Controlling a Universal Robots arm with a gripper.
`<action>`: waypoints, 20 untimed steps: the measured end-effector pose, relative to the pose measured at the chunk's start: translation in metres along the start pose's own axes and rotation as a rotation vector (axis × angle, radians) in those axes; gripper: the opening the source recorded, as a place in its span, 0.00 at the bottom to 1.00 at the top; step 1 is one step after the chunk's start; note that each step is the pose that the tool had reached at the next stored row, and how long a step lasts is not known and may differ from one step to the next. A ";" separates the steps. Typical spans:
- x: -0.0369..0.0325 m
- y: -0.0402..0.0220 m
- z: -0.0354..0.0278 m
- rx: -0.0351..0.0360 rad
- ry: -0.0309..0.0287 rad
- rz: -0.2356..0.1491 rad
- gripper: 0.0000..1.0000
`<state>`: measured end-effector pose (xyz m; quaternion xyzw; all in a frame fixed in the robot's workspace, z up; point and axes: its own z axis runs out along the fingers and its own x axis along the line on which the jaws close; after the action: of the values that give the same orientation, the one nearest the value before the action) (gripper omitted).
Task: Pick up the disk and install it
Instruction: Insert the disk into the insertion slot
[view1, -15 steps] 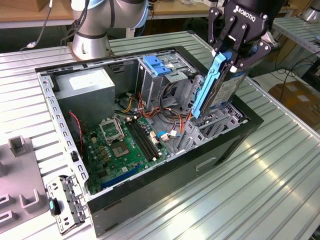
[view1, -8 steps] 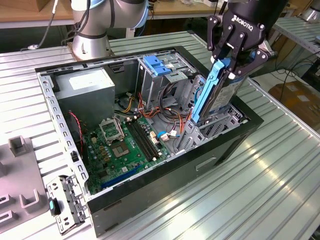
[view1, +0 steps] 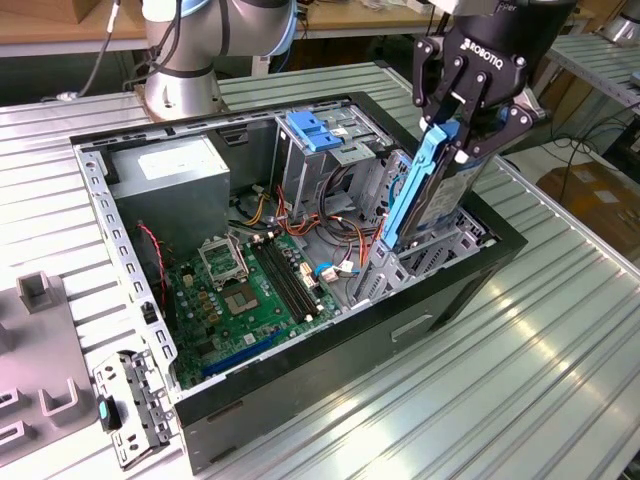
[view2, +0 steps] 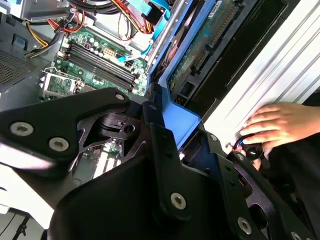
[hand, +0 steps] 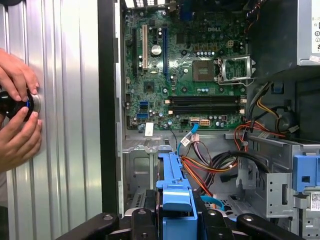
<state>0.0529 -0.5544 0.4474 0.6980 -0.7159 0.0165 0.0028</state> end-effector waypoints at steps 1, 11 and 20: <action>0.0000 -0.0001 0.0008 -0.0002 0.0000 0.000 0.37; -0.0005 -0.0009 0.0176 -0.0038 0.0002 0.000 0.37; -0.0006 -0.0009 0.0220 -0.0049 0.0003 0.000 0.37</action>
<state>0.0543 -0.5544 0.4253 0.6980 -0.7159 0.0149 0.0046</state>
